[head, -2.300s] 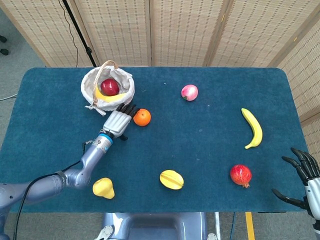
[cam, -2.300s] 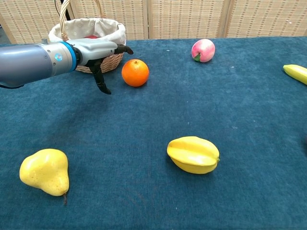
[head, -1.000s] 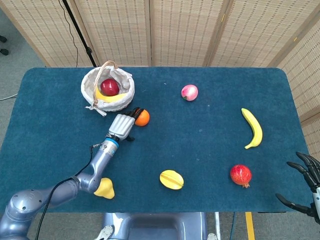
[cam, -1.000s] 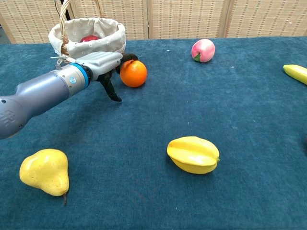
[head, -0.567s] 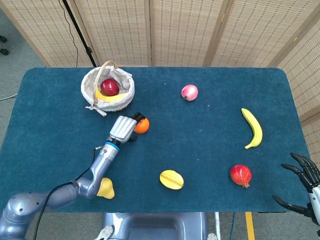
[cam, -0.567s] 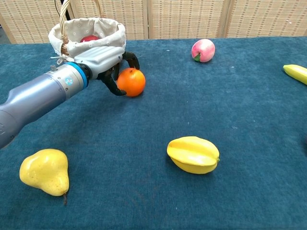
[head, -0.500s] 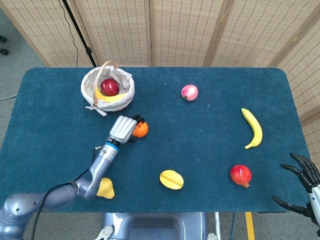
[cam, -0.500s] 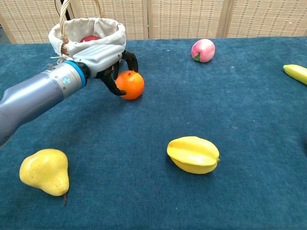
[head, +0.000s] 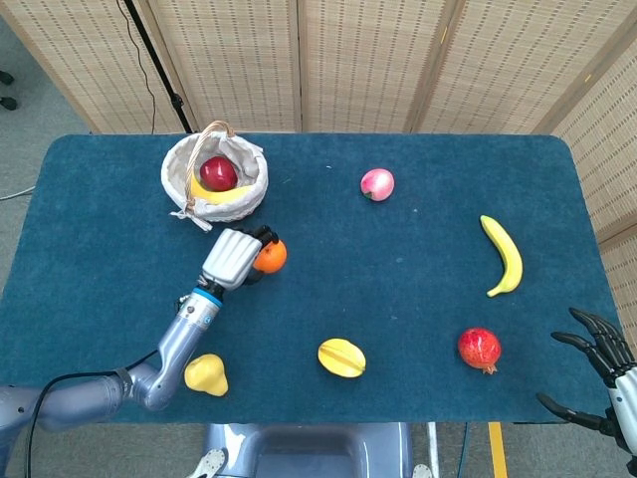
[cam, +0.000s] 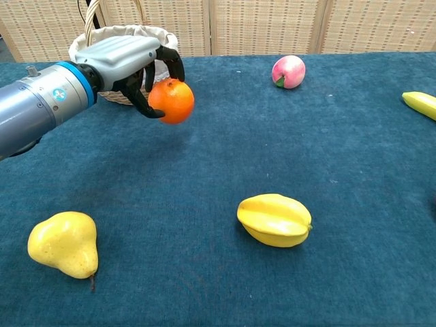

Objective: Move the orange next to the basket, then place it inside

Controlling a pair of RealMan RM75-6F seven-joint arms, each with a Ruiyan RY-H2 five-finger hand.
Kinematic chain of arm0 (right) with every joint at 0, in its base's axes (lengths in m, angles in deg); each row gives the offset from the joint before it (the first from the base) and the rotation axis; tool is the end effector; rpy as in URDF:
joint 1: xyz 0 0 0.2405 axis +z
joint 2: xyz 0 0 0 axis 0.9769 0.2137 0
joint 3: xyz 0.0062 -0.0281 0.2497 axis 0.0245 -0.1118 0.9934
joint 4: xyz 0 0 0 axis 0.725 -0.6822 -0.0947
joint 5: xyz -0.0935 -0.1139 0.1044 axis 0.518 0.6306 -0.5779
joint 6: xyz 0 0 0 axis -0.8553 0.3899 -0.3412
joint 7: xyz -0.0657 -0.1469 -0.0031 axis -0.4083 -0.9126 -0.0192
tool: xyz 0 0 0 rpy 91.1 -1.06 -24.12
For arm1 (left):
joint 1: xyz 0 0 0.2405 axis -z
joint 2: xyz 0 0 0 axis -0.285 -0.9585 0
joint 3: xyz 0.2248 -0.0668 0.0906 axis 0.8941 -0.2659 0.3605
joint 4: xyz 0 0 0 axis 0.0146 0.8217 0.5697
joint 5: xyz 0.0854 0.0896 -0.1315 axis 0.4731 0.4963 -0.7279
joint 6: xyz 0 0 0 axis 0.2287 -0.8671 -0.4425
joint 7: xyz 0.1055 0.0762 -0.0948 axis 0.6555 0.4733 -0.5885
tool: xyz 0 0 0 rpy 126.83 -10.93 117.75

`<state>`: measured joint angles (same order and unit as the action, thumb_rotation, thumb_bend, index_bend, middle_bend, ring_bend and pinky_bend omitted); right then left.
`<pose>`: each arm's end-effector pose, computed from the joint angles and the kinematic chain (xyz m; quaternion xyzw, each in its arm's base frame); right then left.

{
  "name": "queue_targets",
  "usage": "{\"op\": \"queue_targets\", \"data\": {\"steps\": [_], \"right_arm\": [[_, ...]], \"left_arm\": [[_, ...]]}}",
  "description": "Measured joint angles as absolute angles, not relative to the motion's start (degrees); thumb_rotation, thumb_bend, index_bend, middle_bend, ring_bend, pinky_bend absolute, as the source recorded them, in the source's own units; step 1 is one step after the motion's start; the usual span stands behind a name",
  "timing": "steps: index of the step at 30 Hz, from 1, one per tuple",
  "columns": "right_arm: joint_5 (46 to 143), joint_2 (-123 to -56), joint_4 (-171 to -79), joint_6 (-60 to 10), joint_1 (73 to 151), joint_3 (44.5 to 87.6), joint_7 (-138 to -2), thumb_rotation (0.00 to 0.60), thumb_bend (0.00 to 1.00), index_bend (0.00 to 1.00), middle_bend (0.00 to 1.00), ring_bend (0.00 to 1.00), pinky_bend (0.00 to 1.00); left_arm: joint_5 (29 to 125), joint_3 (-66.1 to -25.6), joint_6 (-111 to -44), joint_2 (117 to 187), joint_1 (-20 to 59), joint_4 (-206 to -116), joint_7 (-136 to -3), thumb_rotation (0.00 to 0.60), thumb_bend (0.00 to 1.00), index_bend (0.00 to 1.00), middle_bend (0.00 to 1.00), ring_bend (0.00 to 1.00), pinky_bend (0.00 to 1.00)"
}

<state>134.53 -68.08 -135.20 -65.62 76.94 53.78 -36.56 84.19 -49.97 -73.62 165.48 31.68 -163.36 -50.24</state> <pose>-0.2741 -0.1430 0.2204 0.5460 -0.4156 0.5929 0.4215 -0.0959 0.3742 -0.0052 -0.7368 -0.2968 -0.4287 0.4305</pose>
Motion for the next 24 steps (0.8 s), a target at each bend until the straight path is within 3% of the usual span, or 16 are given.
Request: {"op": "queue_targets", "data": {"steps": [12,24], "right_arm": [[134.96,-68.16,-135.21,-65.0,77.36,53.41,-36.64,0.6,0.0,0.25,0.09,0.1,0.08],[136.74,-67.72,-135.59,-66.56,77.11,52.63,-36.43,0.6,0.0,0.25,0.09,0.11,0.08]], "left_arm": [[85.1,-51.67,-79.98,155.74,29.27,-170.58,-42.42,0.6,0.23,0.66,0.58,0.5,0.51],[84.1,-54.52,-77.14,156.22,33.99,-158.53,-36.46,0.6,0.23,0.66,0.58,0.5,0.52]]}}
